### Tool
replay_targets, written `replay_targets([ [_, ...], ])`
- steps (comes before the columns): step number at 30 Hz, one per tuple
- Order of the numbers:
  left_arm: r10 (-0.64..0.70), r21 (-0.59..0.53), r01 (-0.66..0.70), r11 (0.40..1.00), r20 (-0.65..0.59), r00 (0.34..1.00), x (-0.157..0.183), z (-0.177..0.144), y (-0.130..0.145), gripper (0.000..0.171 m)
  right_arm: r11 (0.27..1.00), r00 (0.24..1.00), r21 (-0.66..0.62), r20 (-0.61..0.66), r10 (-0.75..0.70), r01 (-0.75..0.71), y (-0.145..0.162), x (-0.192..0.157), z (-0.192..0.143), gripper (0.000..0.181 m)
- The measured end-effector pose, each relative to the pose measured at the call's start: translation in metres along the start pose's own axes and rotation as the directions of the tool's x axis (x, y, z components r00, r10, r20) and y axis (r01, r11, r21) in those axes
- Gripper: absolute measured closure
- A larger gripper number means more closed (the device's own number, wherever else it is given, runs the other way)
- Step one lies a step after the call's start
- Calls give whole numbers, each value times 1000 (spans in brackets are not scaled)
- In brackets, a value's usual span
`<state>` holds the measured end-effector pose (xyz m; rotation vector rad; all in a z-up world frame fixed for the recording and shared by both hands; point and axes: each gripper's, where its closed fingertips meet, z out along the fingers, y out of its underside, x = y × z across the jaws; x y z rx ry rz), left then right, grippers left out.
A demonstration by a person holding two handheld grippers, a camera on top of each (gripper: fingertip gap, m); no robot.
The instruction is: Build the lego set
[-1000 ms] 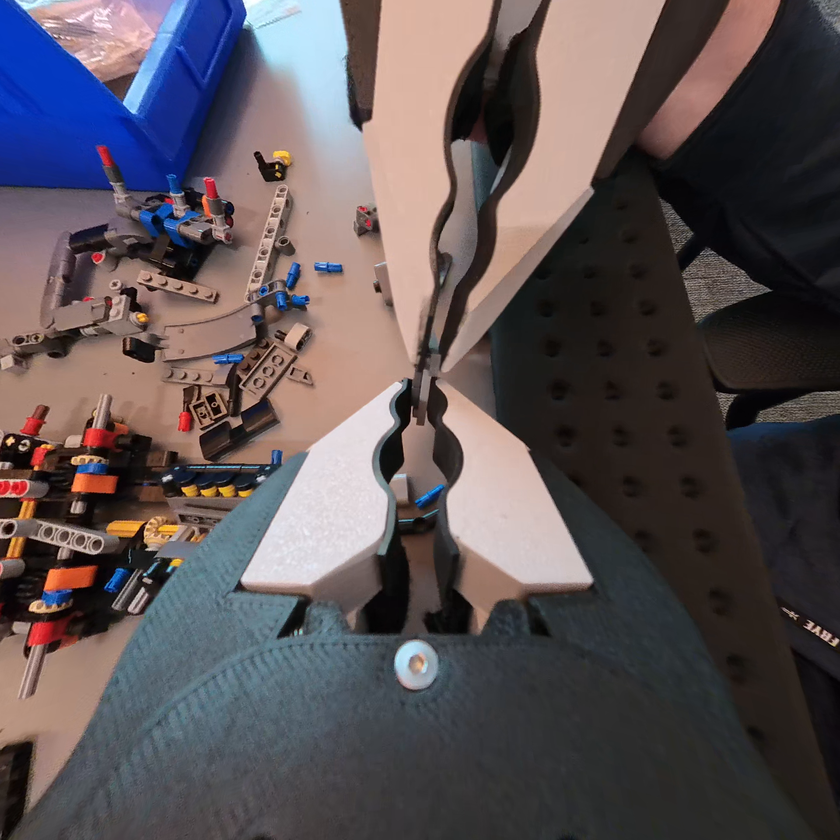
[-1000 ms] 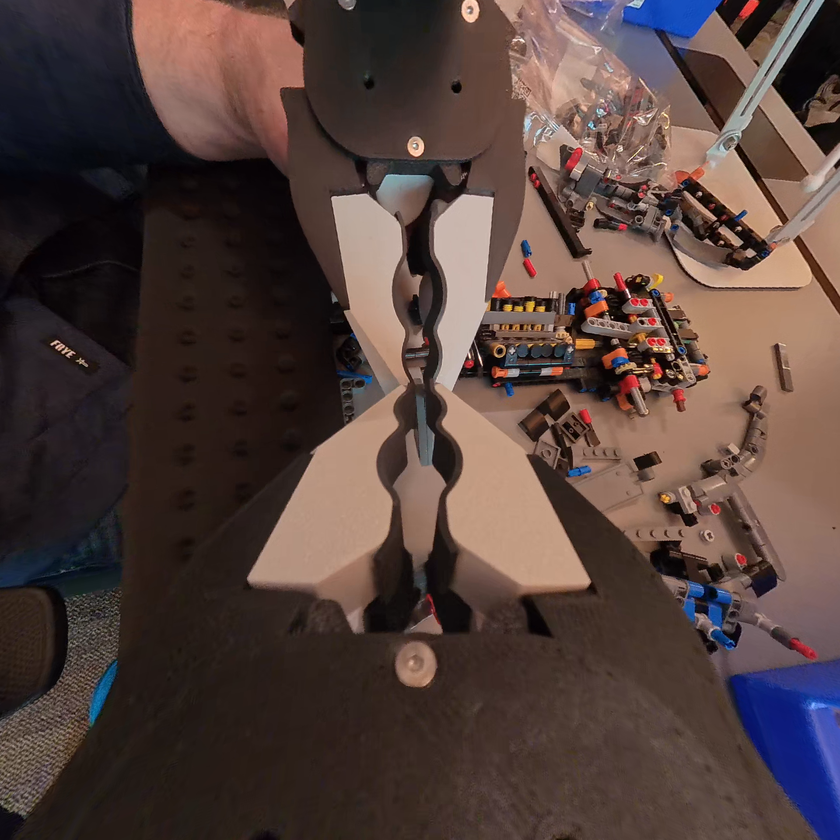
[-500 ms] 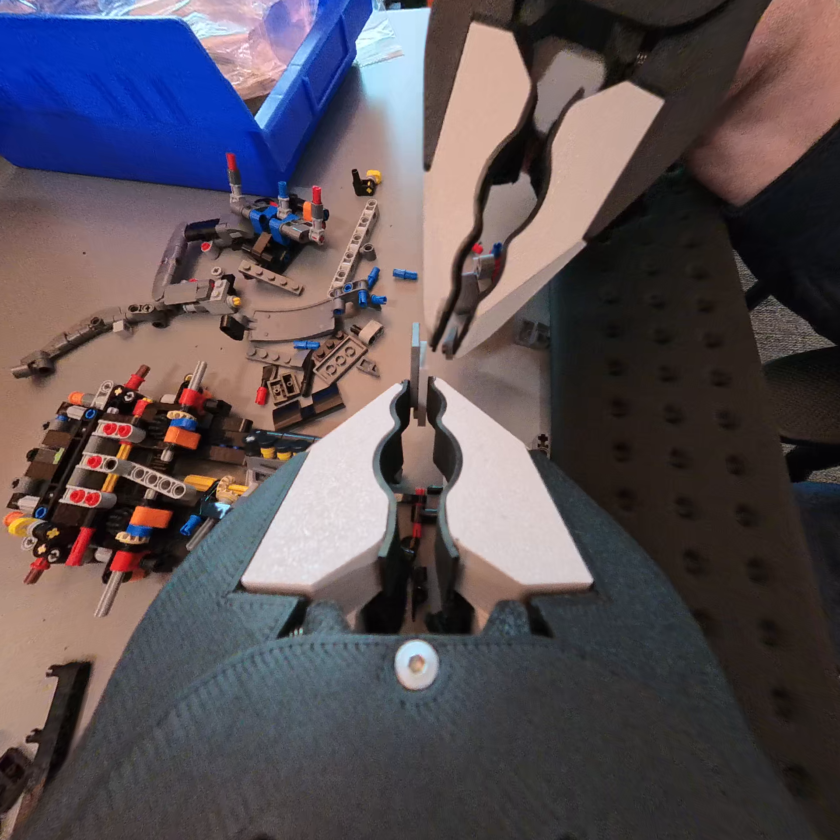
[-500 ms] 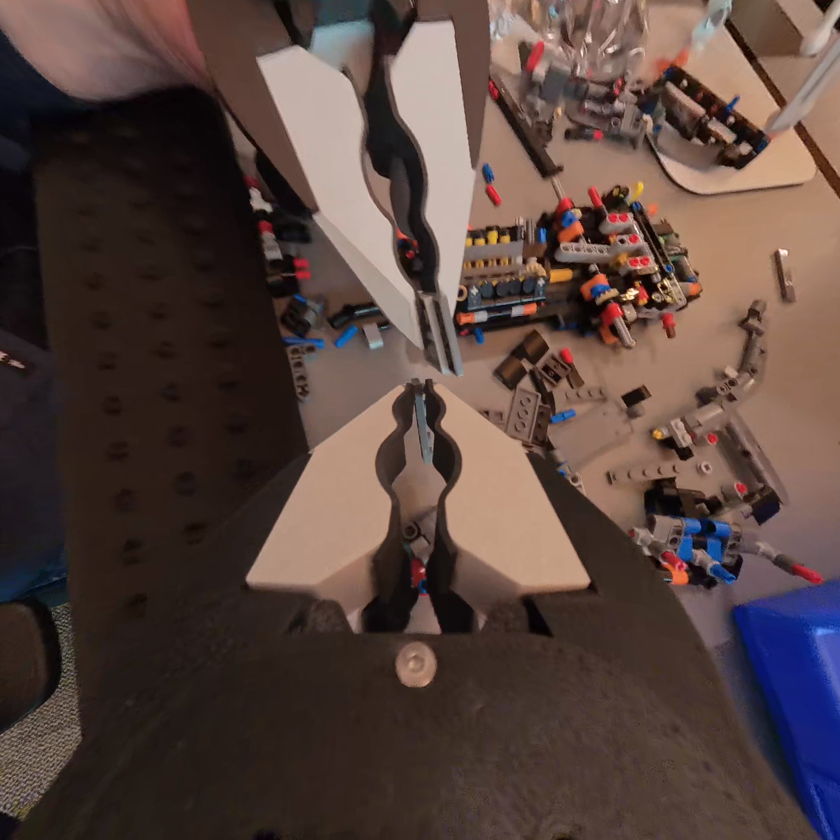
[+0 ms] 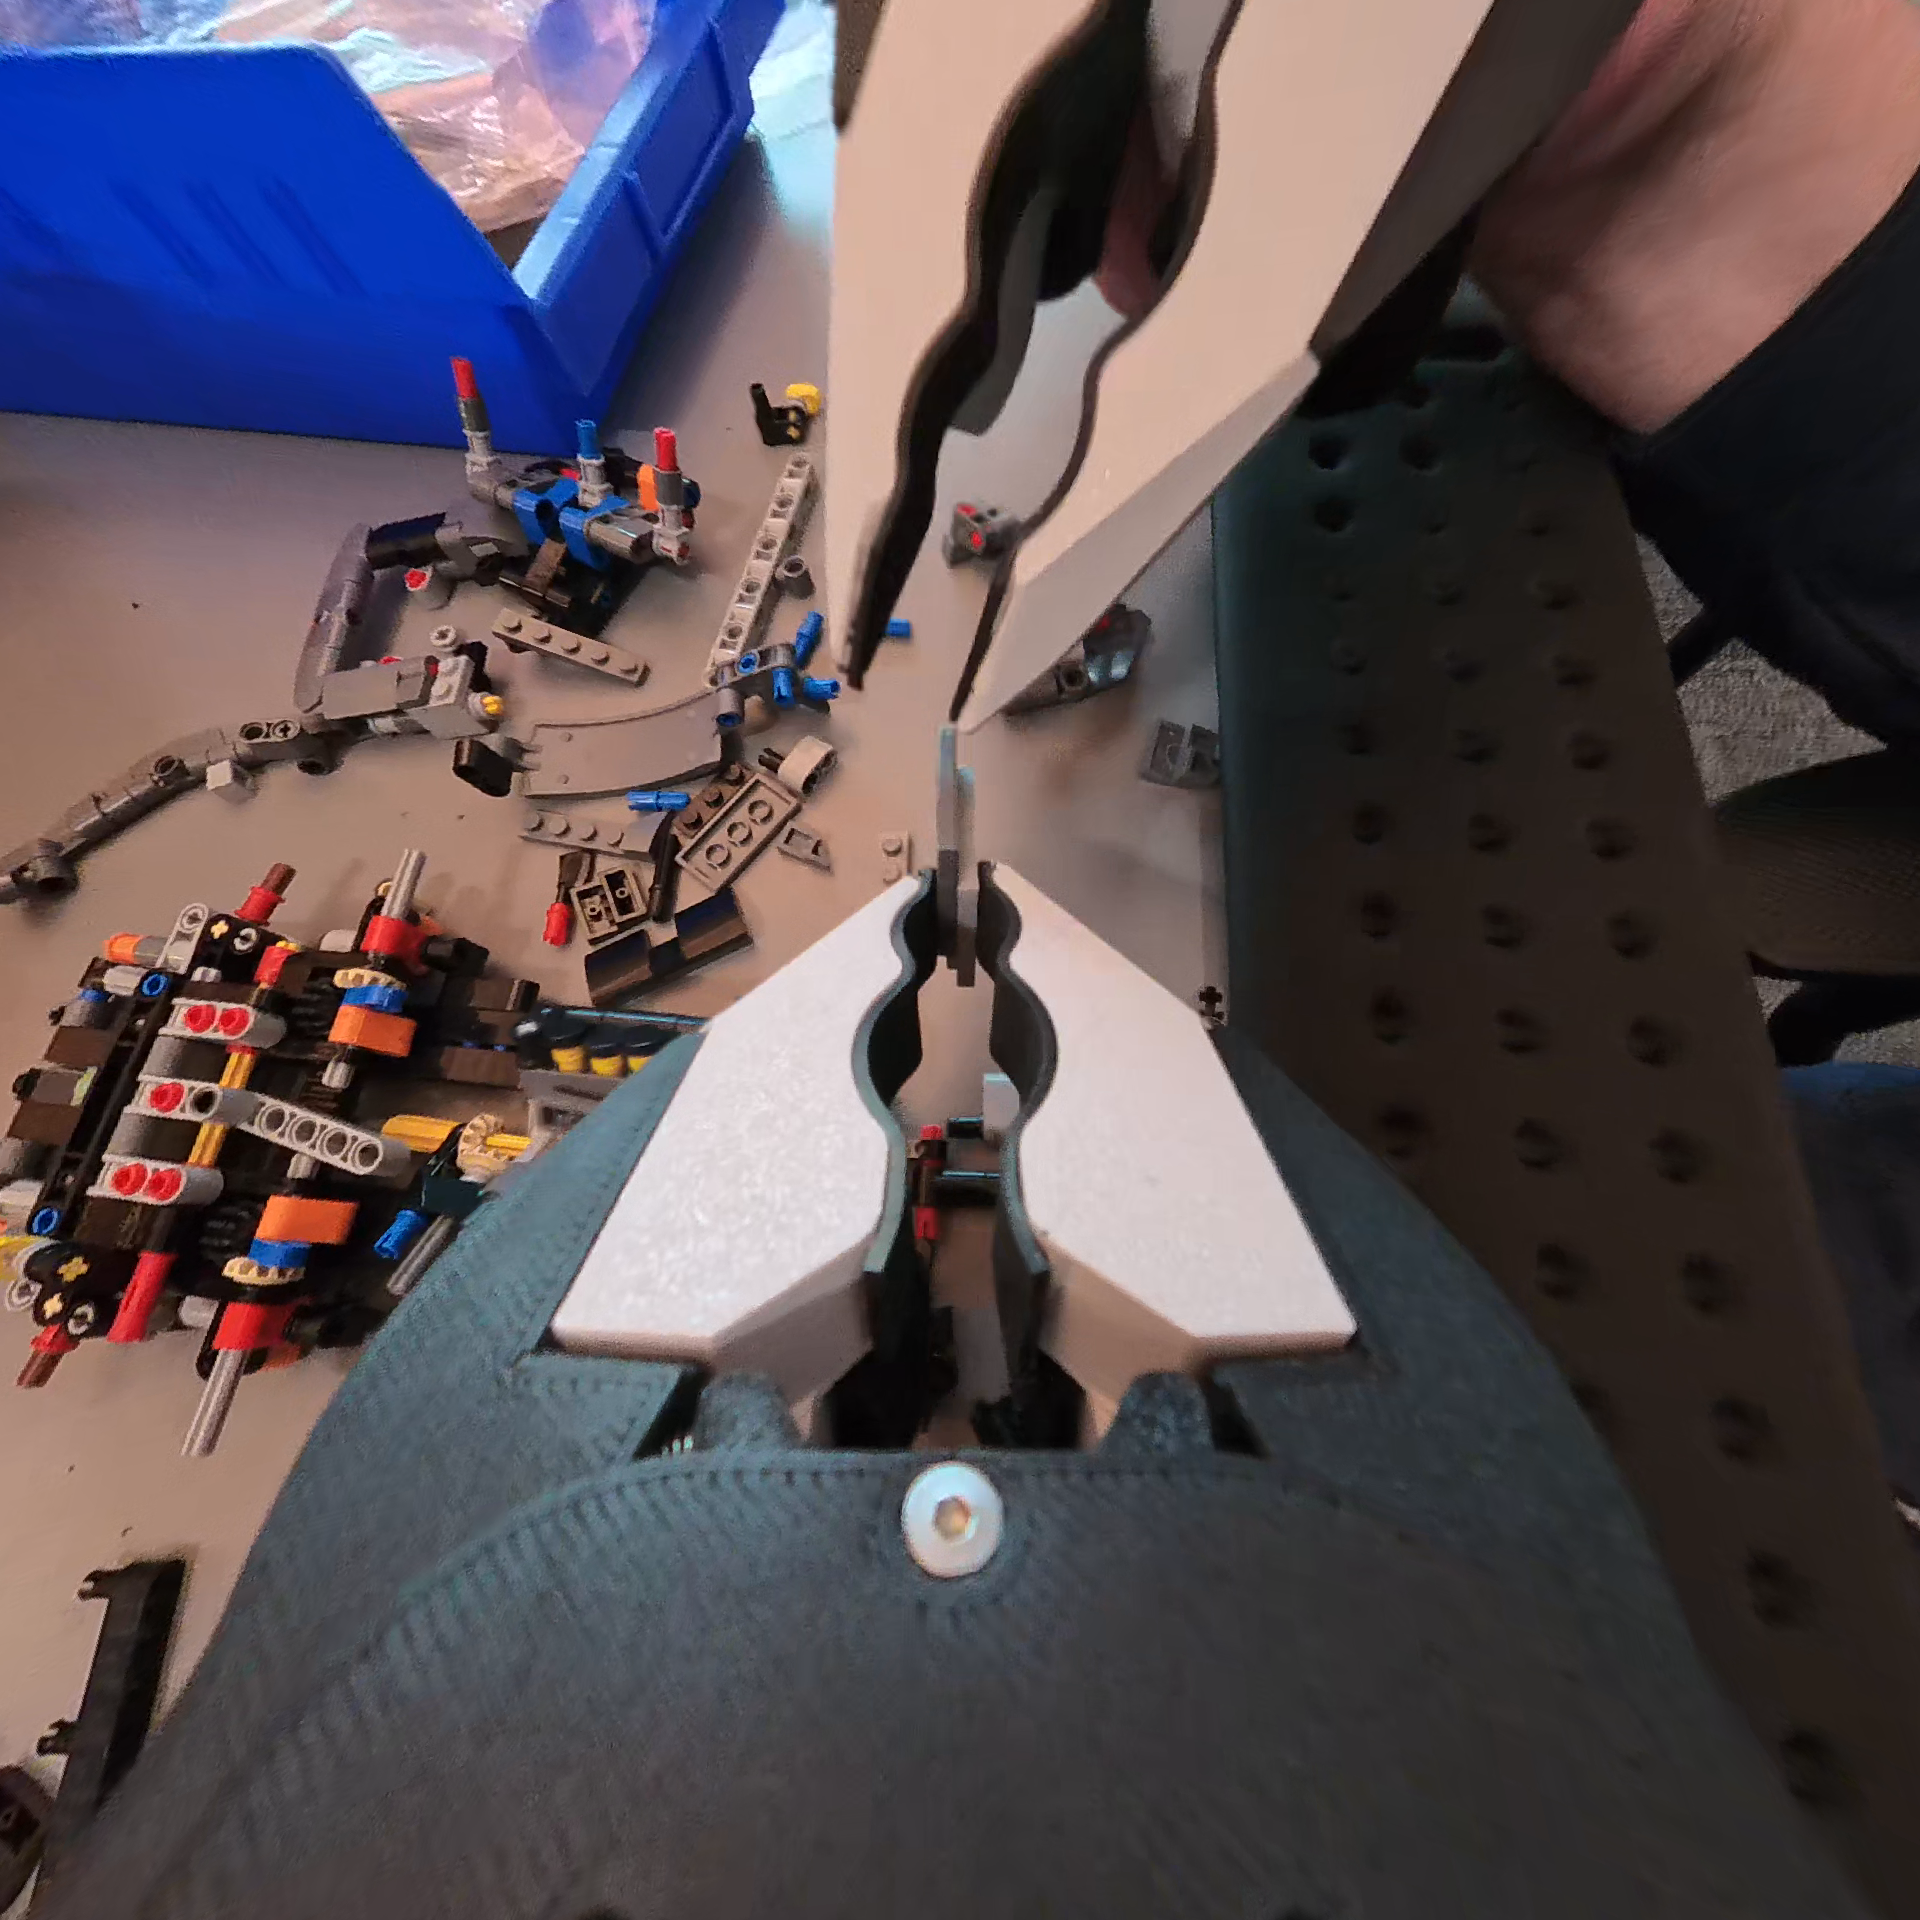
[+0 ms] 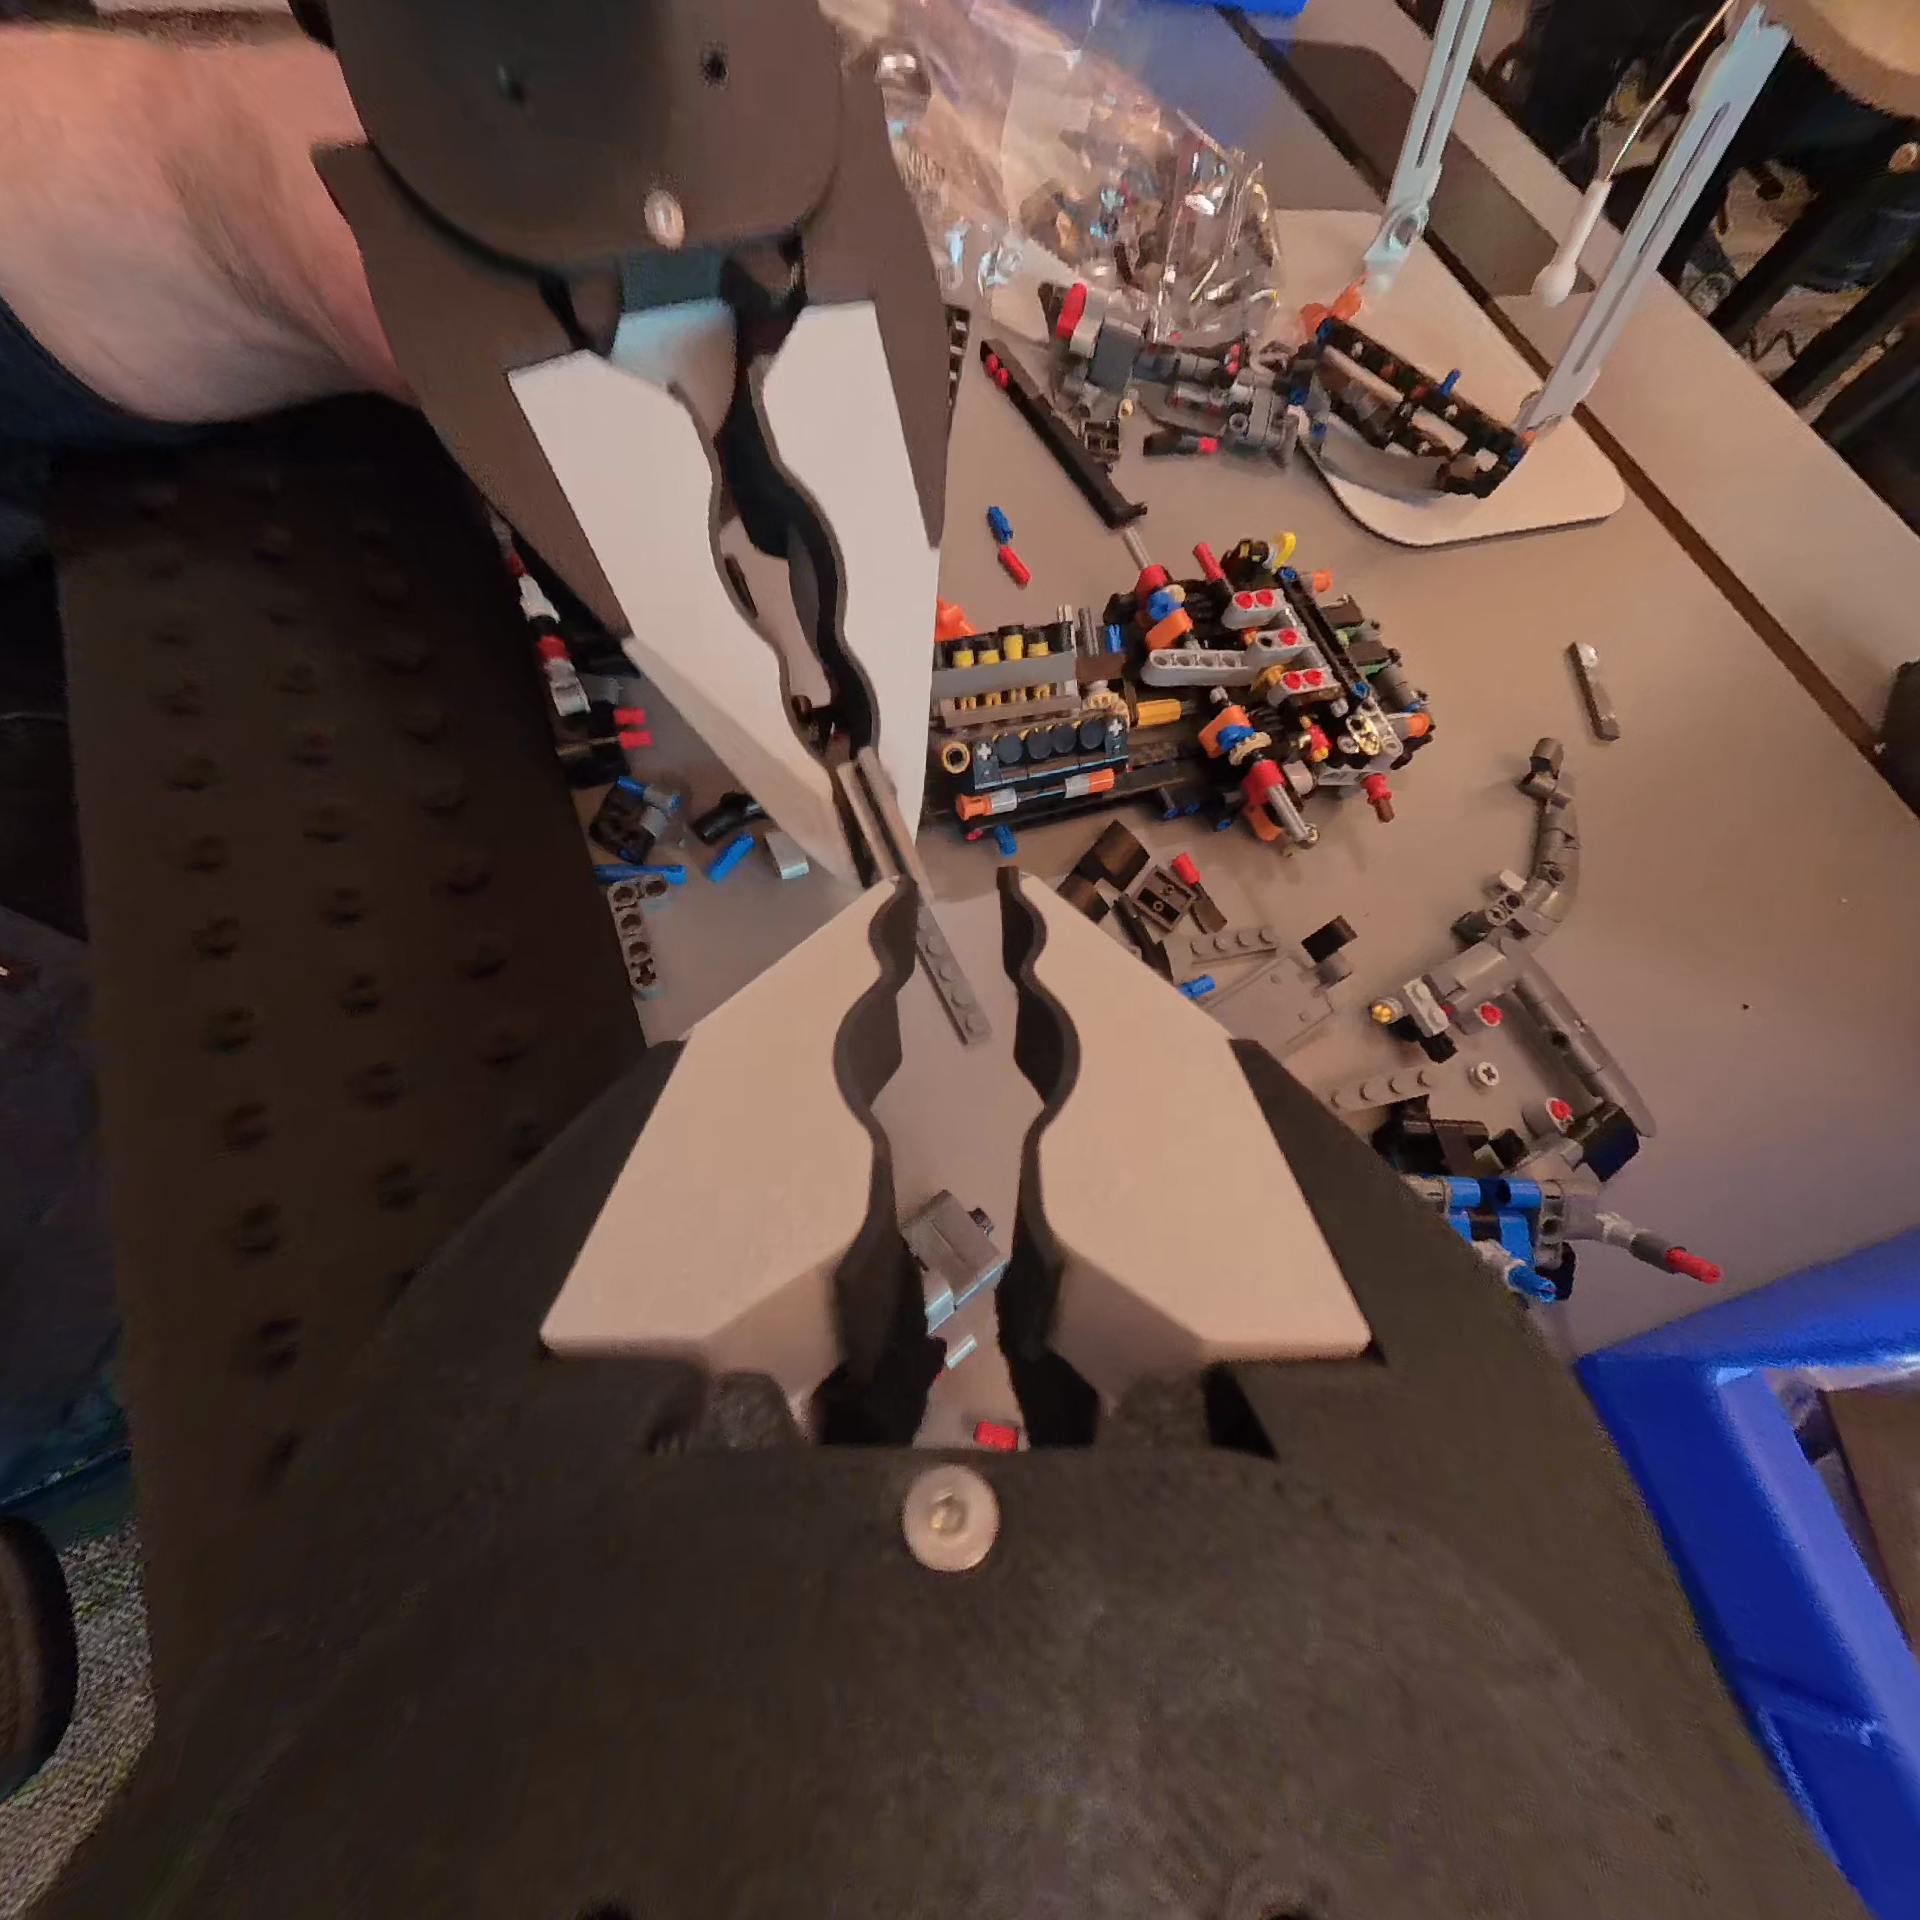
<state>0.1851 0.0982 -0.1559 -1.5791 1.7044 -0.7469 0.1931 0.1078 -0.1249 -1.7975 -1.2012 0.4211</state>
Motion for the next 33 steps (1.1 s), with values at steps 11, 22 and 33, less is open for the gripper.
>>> replay_targets([
  [11,41,-12,-41,999,3,999,5,3,-1,167,1000,996,-17,90,-2,4,-5,-19,12,180],
  [22,87,-20,-86,996,50,995,3,4,-2,167,999,993,-30,115,35,-32,-5,-22,14,181],
  [33,84,-37,-81,996,83,993,-4,3,1,171,991,988,110,140,66,-82,-24,-19,0,179],
])
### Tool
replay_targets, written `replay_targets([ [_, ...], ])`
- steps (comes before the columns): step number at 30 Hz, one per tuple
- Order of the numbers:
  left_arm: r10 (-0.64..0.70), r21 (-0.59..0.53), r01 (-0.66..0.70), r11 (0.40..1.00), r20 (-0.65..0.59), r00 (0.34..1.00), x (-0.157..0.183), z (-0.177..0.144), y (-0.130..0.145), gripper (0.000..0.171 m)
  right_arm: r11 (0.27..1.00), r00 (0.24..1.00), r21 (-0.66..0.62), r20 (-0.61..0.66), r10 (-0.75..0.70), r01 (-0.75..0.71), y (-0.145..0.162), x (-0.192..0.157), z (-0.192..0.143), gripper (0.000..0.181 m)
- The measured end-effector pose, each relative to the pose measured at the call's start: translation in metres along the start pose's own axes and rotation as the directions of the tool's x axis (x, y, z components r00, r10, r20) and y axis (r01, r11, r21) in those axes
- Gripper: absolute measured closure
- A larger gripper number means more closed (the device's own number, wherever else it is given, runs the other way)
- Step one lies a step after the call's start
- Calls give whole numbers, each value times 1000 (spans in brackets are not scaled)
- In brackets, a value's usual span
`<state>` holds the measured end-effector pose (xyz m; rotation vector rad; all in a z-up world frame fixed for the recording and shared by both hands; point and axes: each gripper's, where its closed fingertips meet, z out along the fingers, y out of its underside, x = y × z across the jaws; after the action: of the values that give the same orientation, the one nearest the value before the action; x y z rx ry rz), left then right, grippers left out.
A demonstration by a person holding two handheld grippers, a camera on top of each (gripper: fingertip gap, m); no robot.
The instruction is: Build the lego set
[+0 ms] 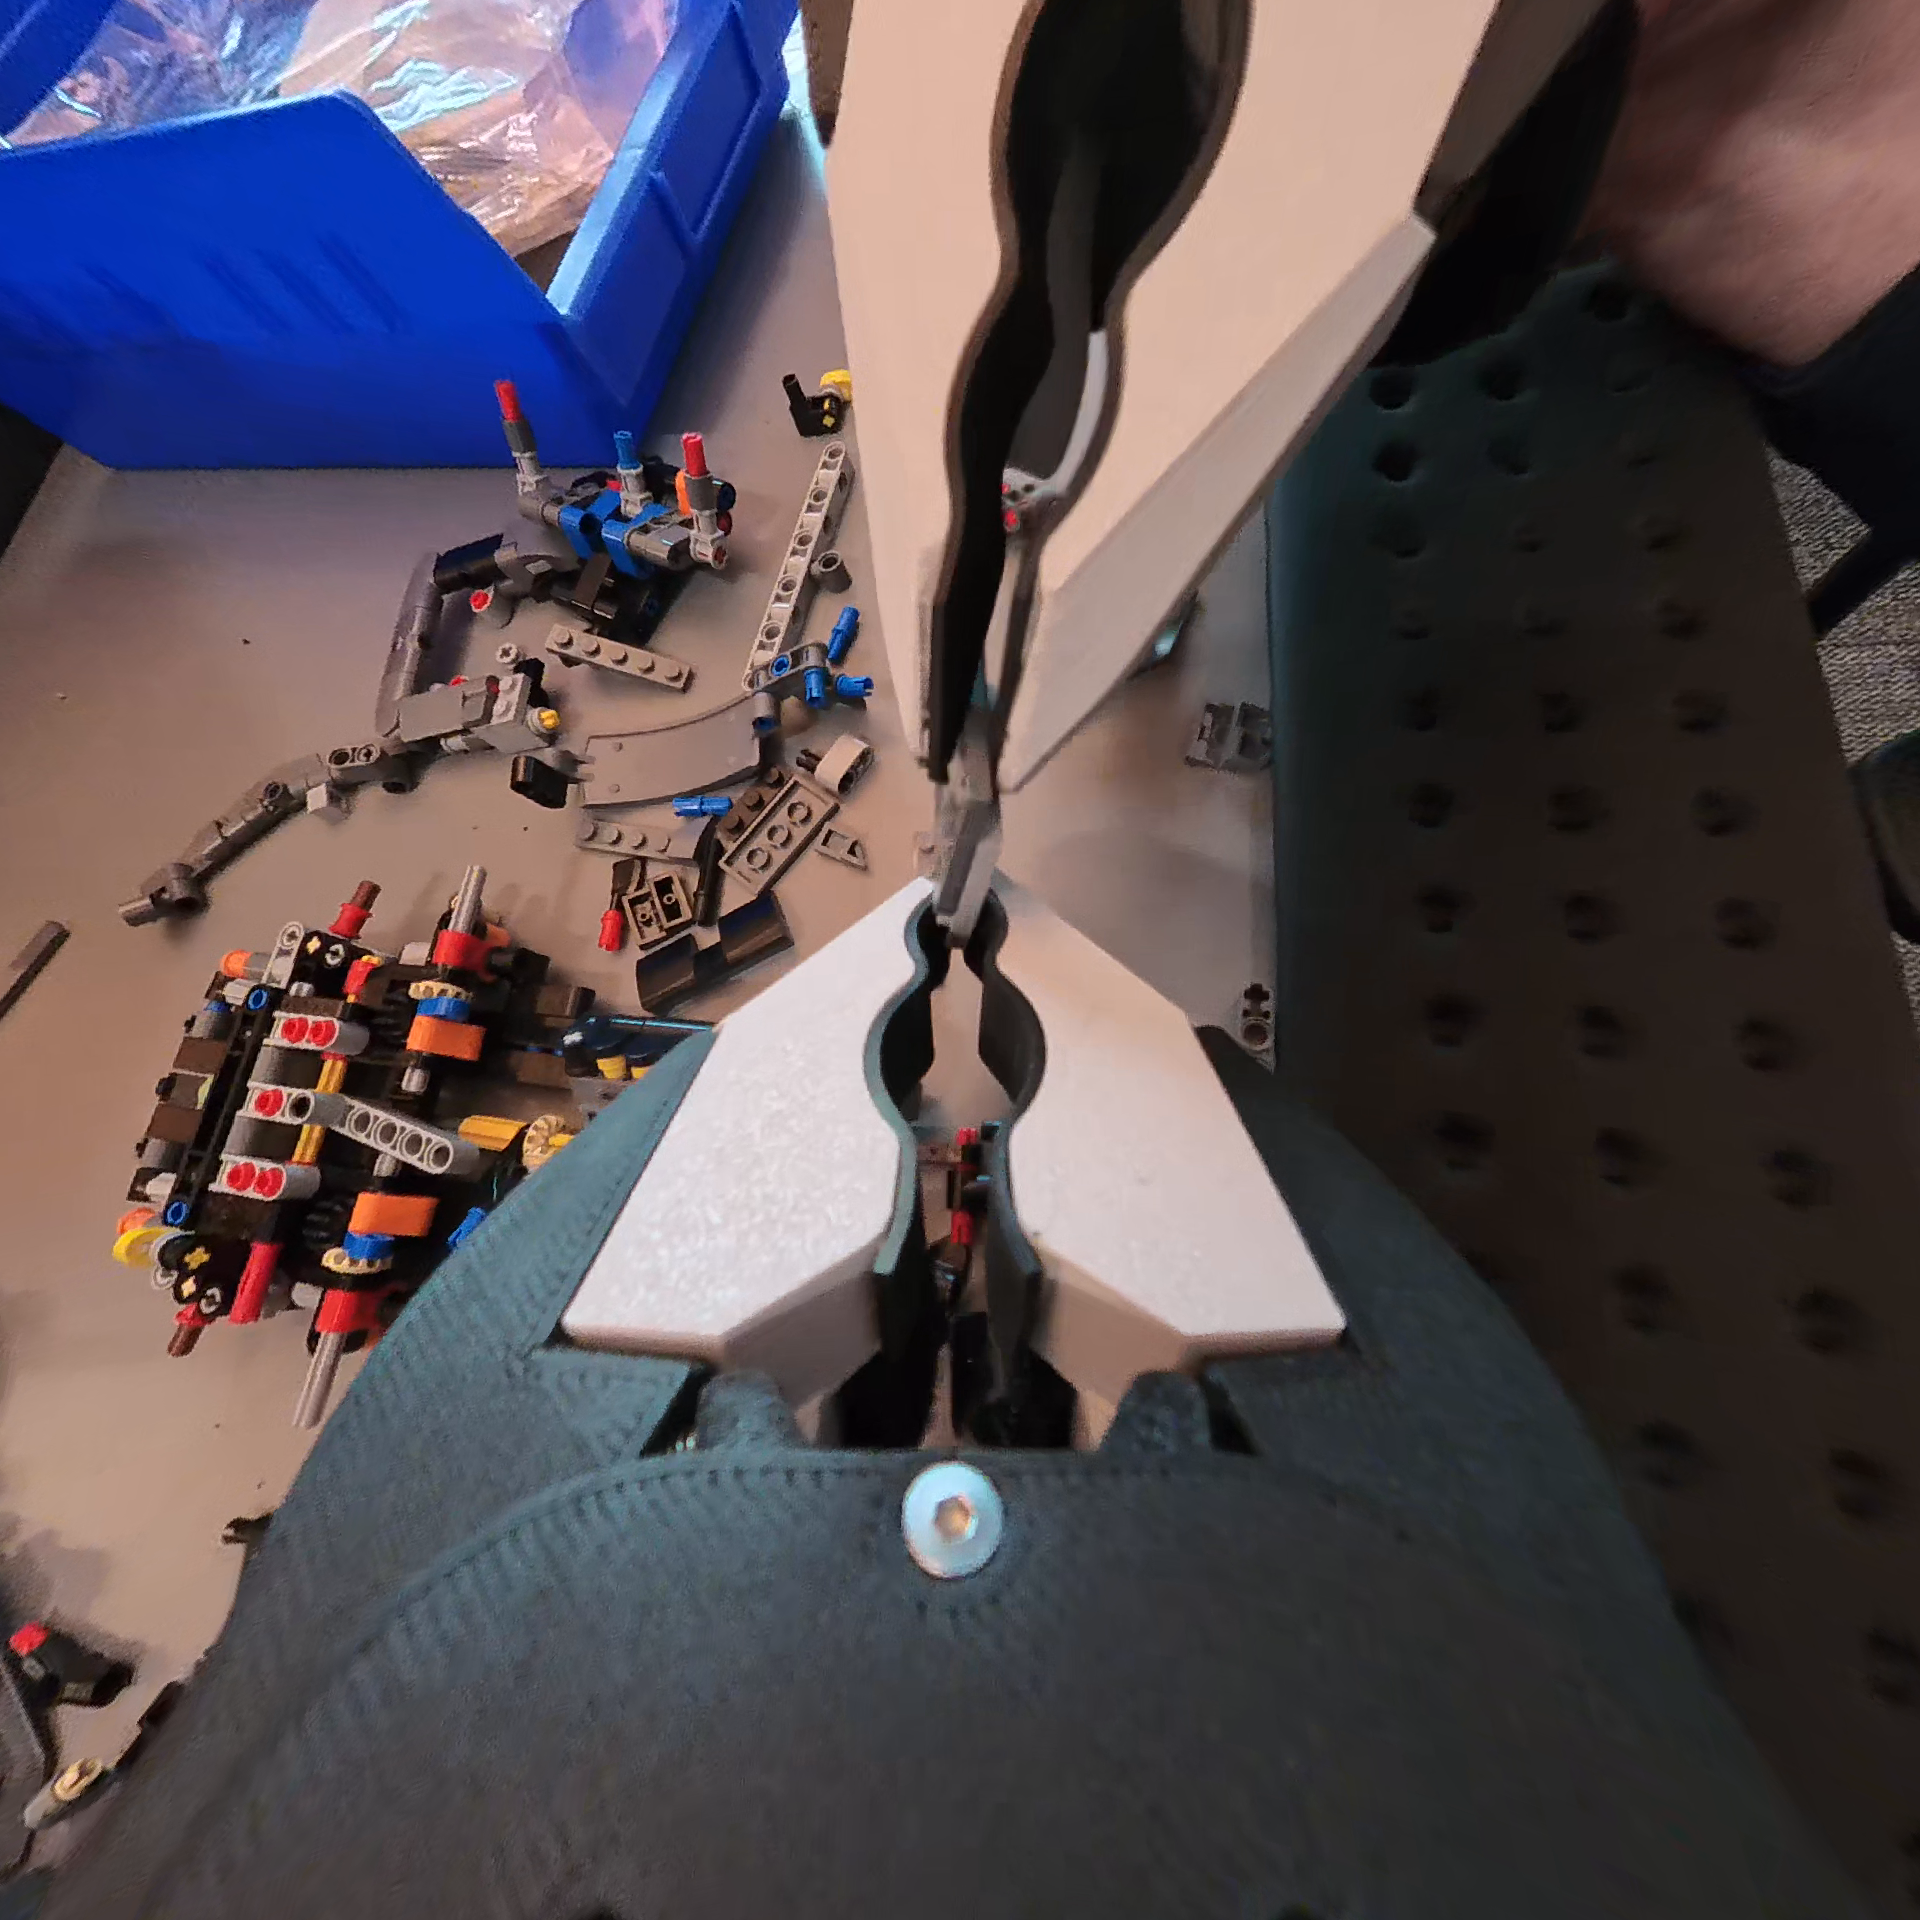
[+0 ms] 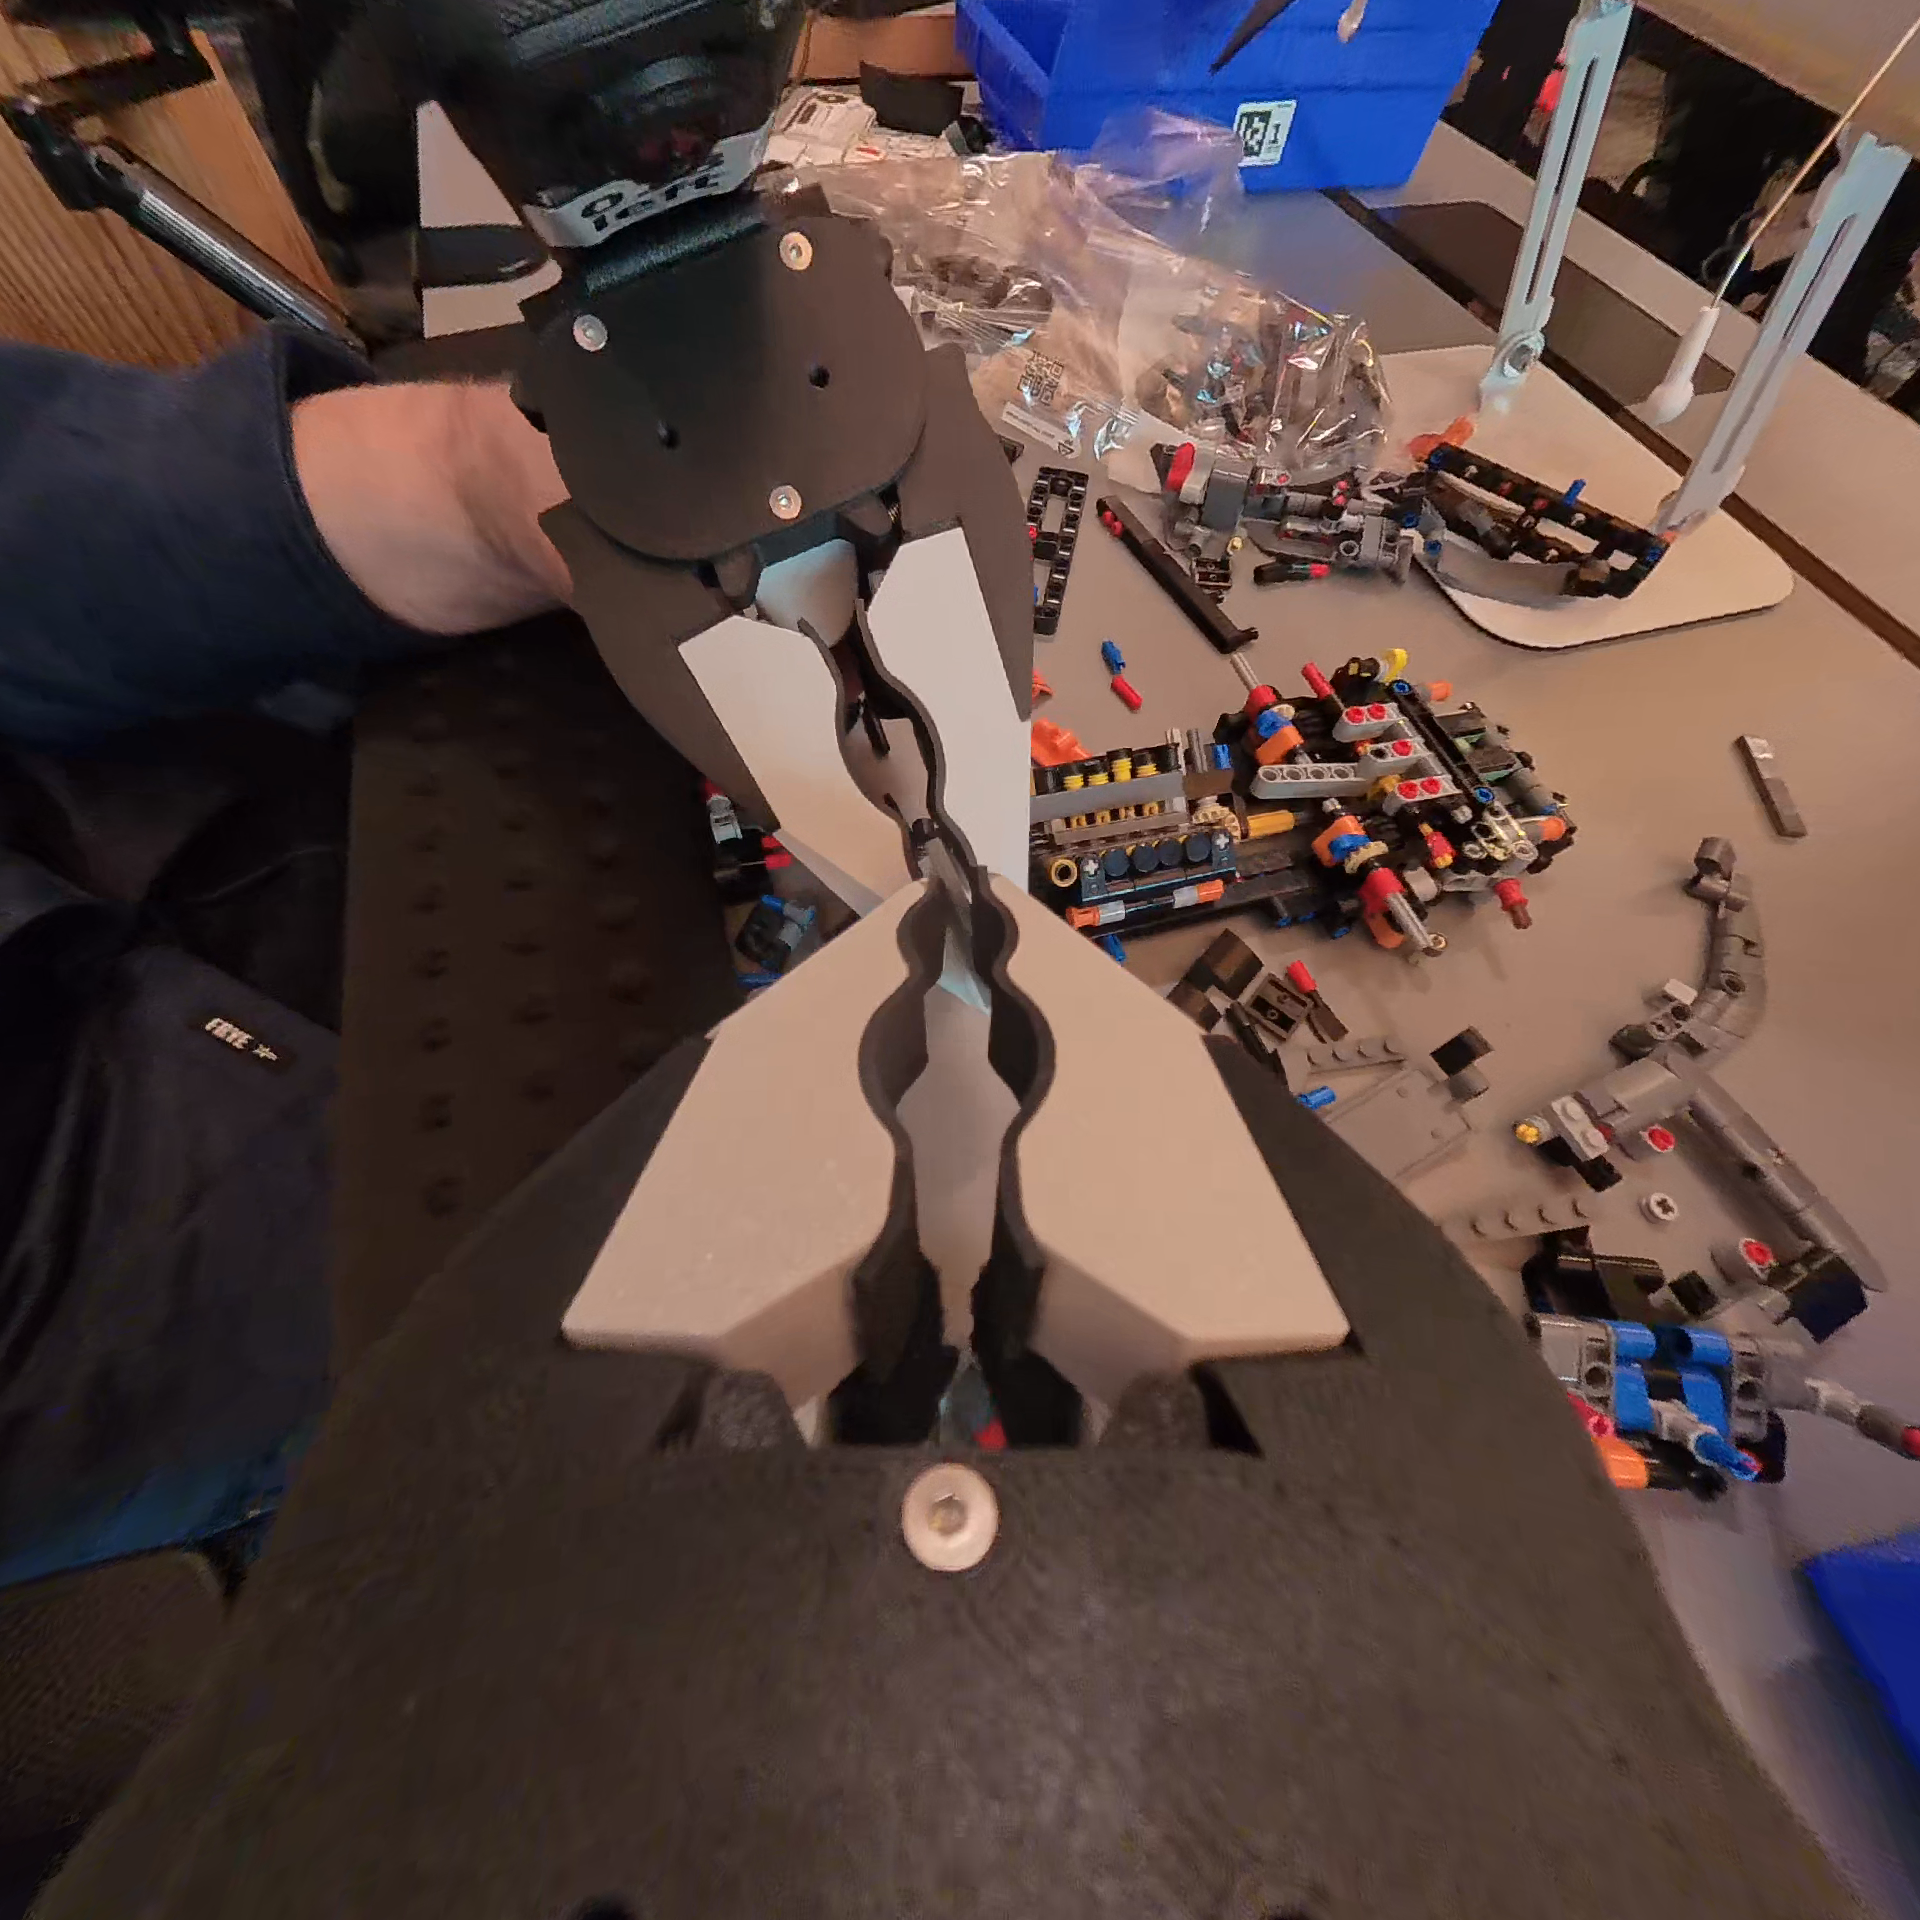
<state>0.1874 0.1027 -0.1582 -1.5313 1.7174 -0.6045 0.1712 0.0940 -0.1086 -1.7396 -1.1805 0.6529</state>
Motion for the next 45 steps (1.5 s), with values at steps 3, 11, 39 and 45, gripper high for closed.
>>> replay_targets([
  [3,13,-22,-13,1000,-6,1000,3,2,3,171,999,999,-21,-7,-48,48,1,-3,4,177],
  [11,50,-52,-50,997,-5,999,8,7,6,169,998,1000,-60,5,-27,27,5,-4,6,181],
  [39,28,-100,-11,995,167,986,-23,1,12,171,981,967,-139,-234,101,-136,21,38,12,181],
  [45,61,-205,-30,978,149,987,-18,14,29,171,980,975,-36,-109,191,-196,9,28,8,181],
])
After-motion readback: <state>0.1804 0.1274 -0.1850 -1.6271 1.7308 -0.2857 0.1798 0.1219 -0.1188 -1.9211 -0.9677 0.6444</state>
